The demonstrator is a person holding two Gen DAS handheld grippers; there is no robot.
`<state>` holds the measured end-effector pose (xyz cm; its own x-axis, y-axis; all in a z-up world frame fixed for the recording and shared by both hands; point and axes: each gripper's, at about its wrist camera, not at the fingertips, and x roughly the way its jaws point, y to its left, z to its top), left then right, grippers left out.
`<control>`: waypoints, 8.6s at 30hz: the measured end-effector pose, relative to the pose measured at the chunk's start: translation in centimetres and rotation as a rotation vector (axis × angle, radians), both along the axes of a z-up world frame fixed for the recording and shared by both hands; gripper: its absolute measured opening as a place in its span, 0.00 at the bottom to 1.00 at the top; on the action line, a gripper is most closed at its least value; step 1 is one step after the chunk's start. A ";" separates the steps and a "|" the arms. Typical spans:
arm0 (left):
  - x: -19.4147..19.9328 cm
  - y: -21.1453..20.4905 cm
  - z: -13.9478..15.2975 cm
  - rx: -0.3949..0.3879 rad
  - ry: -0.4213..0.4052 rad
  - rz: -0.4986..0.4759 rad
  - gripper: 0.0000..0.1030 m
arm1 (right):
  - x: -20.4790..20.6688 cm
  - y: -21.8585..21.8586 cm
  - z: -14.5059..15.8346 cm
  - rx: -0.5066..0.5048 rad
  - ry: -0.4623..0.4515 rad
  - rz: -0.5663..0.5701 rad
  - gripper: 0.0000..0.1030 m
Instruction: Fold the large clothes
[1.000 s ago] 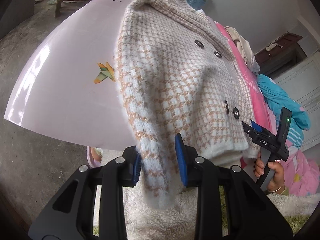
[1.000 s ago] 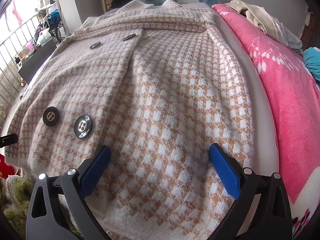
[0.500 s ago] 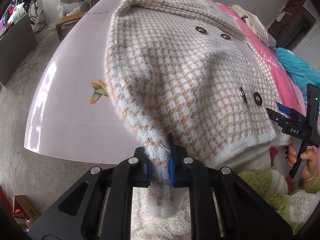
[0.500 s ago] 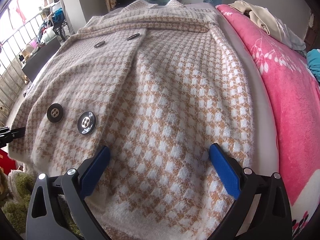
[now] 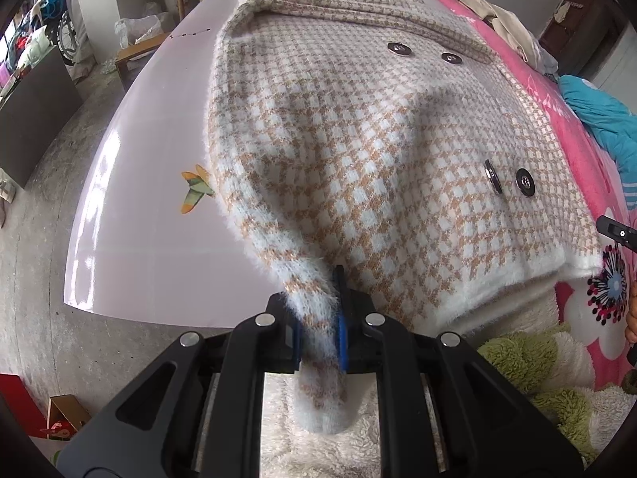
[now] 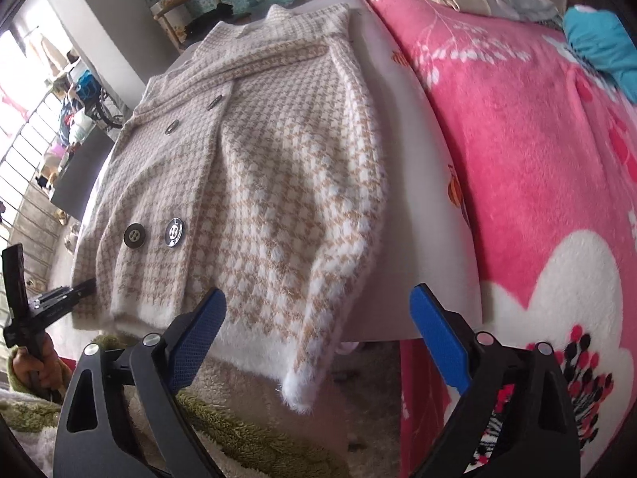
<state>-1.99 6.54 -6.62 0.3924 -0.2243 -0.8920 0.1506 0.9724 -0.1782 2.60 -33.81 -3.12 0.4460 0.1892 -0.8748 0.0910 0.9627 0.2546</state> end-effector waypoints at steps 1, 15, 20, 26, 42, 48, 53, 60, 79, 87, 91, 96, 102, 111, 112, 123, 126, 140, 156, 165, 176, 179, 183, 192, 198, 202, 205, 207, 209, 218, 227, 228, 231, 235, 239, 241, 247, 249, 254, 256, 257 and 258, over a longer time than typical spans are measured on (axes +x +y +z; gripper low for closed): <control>0.0 0.0 0.0 0.000 -0.001 -0.001 0.12 | 0.1 -0.4 -0.3 0.051 0.006 -0.015 0.84; -0.2 -0.1 0.1 0.000 -0.012 0.004 0.12 | 0.9 -3.5 -2.4 0.189 0.053 -0.191 0.47; -0.2 0.0 0.1 -0.003 -0.003 0.012 0.12 | 1.5 -1.2 -2.7 0.127 0.106 -0.110 0.32; -0.2 -0.1 0.0 0.006 -0.006 0.012 0.12 | 0.9 0.2 -3.2 0.111 0.165 -0.066 0.25; -0.2 -0.7 0.1 0.057 -0.012 -0.010 0.13 | 1.6 3.4 -2.9 -0.103 0.204 0.050 0.25; -0.2 -0.9 0.1 0.066 -0.012 -0.023 0.13 | 2.2 3.4 -3.0 -0.122 0.221 0.048 0.25; -0.3 -0.9 0.0 0.071 -0.019 -0.033 0.13 | 2.5 3.7 -3.3 -0.134 0.222 0.041 0.25; -0.5 -0.6 0.1 0.058 -0.024 -0.042 0.13 | 2.4 3.8 -3.3 -0.147 0.220 0.038 0.25; -0.5 -0.2 0.3 0.028 -0.040 -0.062 0.12 | 2.4 3.9 -3.3 -0.166 0.219 0.030 0.19; -1.4 1.3 2.3 -0.042 -0.154 -0.061 0.08 | 1.7 2.8 -1.0 -0.155 0.159 -0.002 0.08; -1.0 3.3 4.4 -0.127 -0.205 -0.040 0.07 | 1.4 1.6 1.9 -0.101 0.078 -0.038 0.07; 0.5 5.6 6.6 -0.230 -0.249 0.012 0.07 | 1.7 0.5 5.8 -0.040 -0.040 -0.058 0.07; 4.0 6.6 7.6 -0.328 -0.247 0.057 0.07 | 4.3 0.4 7.9 0.044 -0.165 -0.057 0.07; 10.1 8.5 6.4 -0.557 -0.143 0.161 0.12 | 12.9 -0.8 6.4 0.211 -0.299 -0.037 0.08; 10.9 8.6 6.3 -0.569 -0.134 0.171 0.12 | 14.3 -0.9 5.8 0.237 -0.299 -0.039 0.08; 16.9 9.0 4.2 -0.694 -0.011 0.259 0.25 | 21.8 -3.8 -1.0 0.470 -0.199 -0.108 0.26; 17.1 9.4 3.6 -0.773 0.027 0.273 0.36 | 20.9 -4.4 -1.2 0.473 -0.210 -0.105 0.33; 14.8 8.0 7.9 -0.572 -0.099 0.254 0.59 | 13.3 -4.8 1.4 0.213 -0.294 -0.108 0.63; 9.5 6.7 2.2 -0.595 0.043 0.211 0.66 | 9.0 -4.7 -1.5 0.318 -0.156 -0.162 0.67; 11.2 8.3 -2.7 -0.831 0.057 0.417 0.61 | 11.0 -4.6 -3.6 0.373 -0.191 -0.299 0.66; 10.3 4.8 1.9 -0.344 -0.155 0.305 0.08 | 10.9 -4.5 -1.0 0.281 -0.319 -0.345 0.12; 9.0 4.6 4.3 -0.321 -0.176 0.234 0.07 | 9.8 -4.6 1.2 0.303 -0.341 -0.318 0.10; 6.9 6.3 5.8 -0.381 -0.153 0.211 0.07 | 8.1 -4.7 2.6 0.302 -0.327 -0.298 0.10; 5.1 11.9 0.8 -0.385 0.003 0.349 0.24 | 6.6 -6.4 -1.1 0.176 -0.080 -0.290 0.37; 5.7 10.3 5.7 -0.352 -0.196 0.245 0.26 | 7.8 -5.2 4.3 0.045 -0.242 -0.211 0.43; 8.7 1.3 6.1 -0.337 -0.194 -0.029 0.26 | 12.9 1.9 4.5 0.051 -0.252 0.059 0.43; 9.7 -4.0 4.4 -0.262 -0.148 -0.170 0.26 | 15.3 7.3 3.0 -0.001 -0.230 0.239 0.43; 10.1 -5.4 1.7 -0.171 -0.051 -0.181 0.26 | 15.9 9.3 0.8 -0.047 -0.153 0.311 0.43; 9.6 -4.6 0.7 -0.201 -0.052 -0.173 0.26 | 15.9 9.8 -1.5 -0.070 -0.069 0.335 0.43; 11.4 -2.0 3.5 -0.220 -0.137 -0.157 0.29 | 17.4 7.1 0.6 0.020 -0.070 0.335 0.44; 15.7 -2.8 5.5 -0.161 -0.211 -0.201 0.40 | 22.6 5.2 2.3 0.093 -0.067 0.327 0.55; 16.0 -2.9 5.5 -0.167 -0.201 -0.225 0.42 | 23.0 5.4 2.7 0.096 -0.071 0.370 0.60; 17.5 -3.0 5.7 -0.152 -0.185 -0.247 0.43 | 24.5 7.4 3.5 0.092 -0.080 0.550 0.66; 18.7 -1.7 6.1 -0.126 -0.199 -0.191 0.43 | 26.7 11.1 3.1 0.129 -0.052 0.773 0.66; 19.1 -0.1 6.0 -0.076 -0.211 -0.105 0.44 | 28.7 14.1 1.2 0.142 -0.003 0.907 0.66; 19.3 0.6 5.4 -0.061 -0.192 -0.072 0.44 | 29.4 15.2 -0.2 0.138 0.053 0.957 0.66; 19.3 2.2 3.8 -0.069 -0.155 -0.034 0.44 | 29.2 15.9 -1.1 0.107 0.154 1.049 0.64; 19.3 2.5 3.4 -0.078 -0.151 -0.031 0.44 | 28.7 15.9 -0.9 0.075 0.167 1.064 0.57; 19.0 2.8 2.7 -0.055 -0.157 -0.017 0.28 | 26.8 17.0 0.1 -0.068 0.125 1.047 0.37; 18.5 2.9 2.7 -0.058 -0.171 -0.013 0.14 | 25.6 17.7 0.7 -0.155 0.093 1.027 0.27; 18.3 2.9 2.9 -0.065 -0.181 -0.018 0.11 | 25.1 17.9 1.1 -0.193 0.079 1.010 0.19; 18.0 2.8 3.0 -0.062 -0.193 -0.024 0.09 | 24.5 18.1 1.5 -0.222 0.062 0.991 0.13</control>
<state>16.01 9.32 -3.60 0.5484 -0.2880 -0.7850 0.2109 0.9561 -0.2034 27.12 -15.67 -1.59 0.1296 0.2794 -0.9514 -0.7663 0.6371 0.0827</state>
